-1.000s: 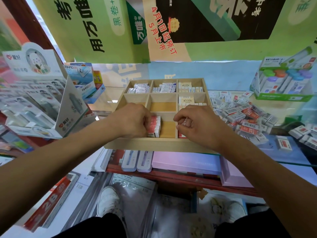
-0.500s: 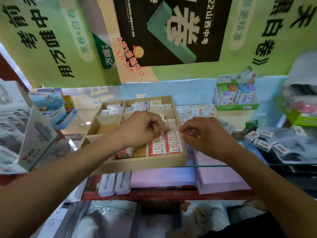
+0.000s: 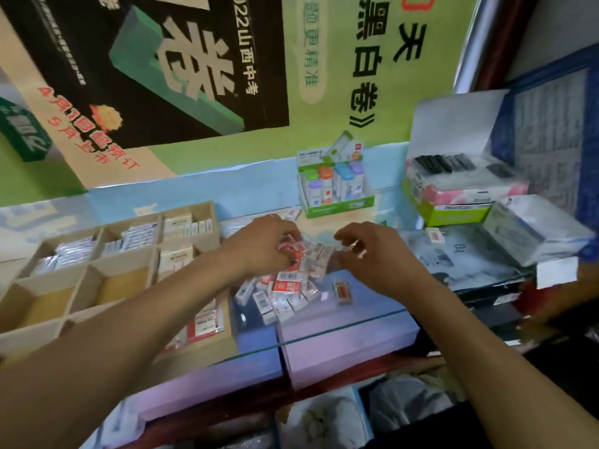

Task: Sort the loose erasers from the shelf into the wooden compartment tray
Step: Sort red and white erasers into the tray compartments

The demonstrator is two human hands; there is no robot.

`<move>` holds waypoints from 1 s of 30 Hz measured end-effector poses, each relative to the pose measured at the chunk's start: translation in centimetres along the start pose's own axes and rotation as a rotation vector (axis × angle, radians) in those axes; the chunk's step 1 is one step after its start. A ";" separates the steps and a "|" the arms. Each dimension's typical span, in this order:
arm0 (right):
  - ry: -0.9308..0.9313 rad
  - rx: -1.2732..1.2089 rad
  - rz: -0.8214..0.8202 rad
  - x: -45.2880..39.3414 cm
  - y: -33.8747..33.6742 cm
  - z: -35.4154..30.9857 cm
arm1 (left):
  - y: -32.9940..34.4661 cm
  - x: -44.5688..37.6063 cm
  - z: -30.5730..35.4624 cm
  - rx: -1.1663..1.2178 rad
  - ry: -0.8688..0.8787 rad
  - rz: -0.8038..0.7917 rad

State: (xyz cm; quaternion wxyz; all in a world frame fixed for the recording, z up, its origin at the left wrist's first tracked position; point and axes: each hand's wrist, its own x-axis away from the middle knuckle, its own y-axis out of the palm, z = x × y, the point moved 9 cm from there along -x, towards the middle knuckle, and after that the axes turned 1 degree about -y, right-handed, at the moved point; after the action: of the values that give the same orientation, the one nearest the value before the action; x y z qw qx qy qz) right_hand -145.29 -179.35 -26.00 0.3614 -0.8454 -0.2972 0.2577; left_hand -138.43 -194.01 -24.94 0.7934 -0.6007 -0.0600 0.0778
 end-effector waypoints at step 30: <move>-0.133 0.478 -0.158 1.3 4.6 2.5 | 3.9 -1.8 -0.6 0.067 0.045 -0.204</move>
State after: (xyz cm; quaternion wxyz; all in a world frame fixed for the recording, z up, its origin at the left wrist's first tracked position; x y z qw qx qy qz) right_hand -144.56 -179.97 -31.32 0.5495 -0.6913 -0.3163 0.3466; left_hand -140.30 -193.95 -28.83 0.8181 -0.5660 -0.1004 -0.0146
